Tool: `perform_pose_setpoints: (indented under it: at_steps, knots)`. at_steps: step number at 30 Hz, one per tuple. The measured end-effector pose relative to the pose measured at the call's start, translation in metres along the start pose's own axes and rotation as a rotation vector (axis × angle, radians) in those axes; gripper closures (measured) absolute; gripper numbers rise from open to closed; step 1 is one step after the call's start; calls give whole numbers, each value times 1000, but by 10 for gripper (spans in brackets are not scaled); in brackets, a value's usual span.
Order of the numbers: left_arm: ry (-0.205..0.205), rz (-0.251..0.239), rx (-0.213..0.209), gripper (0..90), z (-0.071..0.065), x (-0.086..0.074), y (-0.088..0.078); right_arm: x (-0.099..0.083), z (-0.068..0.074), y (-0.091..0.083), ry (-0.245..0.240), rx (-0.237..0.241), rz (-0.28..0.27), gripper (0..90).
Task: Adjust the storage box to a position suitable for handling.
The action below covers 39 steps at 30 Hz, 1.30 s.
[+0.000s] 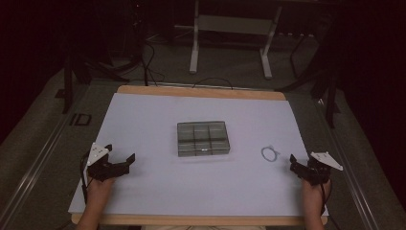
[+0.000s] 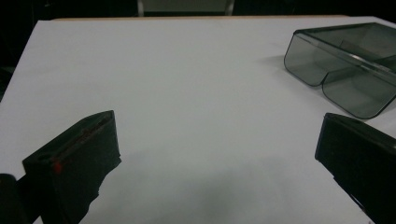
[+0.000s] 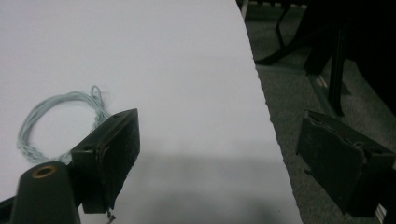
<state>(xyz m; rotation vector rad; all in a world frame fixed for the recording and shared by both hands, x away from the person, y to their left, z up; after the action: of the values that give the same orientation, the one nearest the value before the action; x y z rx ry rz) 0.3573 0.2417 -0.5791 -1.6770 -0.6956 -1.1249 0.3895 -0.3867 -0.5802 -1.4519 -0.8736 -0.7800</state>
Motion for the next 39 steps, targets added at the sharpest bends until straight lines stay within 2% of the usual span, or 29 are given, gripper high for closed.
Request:
perform_pose_setpoints:
  at_steps: [4, 10, 13, 18, 25, 28, 29, 31, 33, 35, 39]
  knots:
    - [-20, 28, -25, 0, 1, -1, 3, -1, 0, 1, 11, 20, 22, 139]
    - [-8, -8, -43, 0, -1, 0, -2, 1, 0, -3, 5, 15, -25, 138]
    - [-39, -37, -52, 0, 1, 1, -4, 2, 1, -6, -8, 9, -56, 139]
    - [-67, -85, -46, 0, 4, 3, -8, 4, 0, -12, 6, 12, -119, 141]
    - [-68, -85, -45, 0, 4, 3, -8, 5, -2, -12, 34, 23, -120, 139]
    - [-72, -72, -46, 0, 5, 3, -7, 5, -2, -12, 32, 25, -117, 136]
    - [-74, -48, -51, 0, 5, 2, -5, 4, -2, -11, 35, 28, -108, 136]
    - [-46, -19, -44, 0, 4, 2, -2, 3, -1, -7, 32, 33, -69, 140]
    - [-9, 3, -37, 0, 2, 3, 2, 5, -1, -5, 27, 31, -55, 141]
    - [4, 11, -36, 0, 1, 5, 4, 8, 0, -3, 17, 37, -47, 141]
    - [-19, 26, -48, 0, 3, 10, 8, 16, 3, -1, 23, 46, -39, 137]
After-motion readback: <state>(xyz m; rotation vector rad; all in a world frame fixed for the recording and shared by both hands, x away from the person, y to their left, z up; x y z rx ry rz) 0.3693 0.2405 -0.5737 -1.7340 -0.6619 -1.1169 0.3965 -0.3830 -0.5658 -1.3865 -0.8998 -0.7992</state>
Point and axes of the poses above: each handheld gripper's, and its own axes: y roughly forward along the jaws, x roughly out of its top, z roughly to its left, the point moved 9 cm from there along y, roughly forward along the jaws, and after that the axes turned 1 degree about -x, right-handed, at the moved point
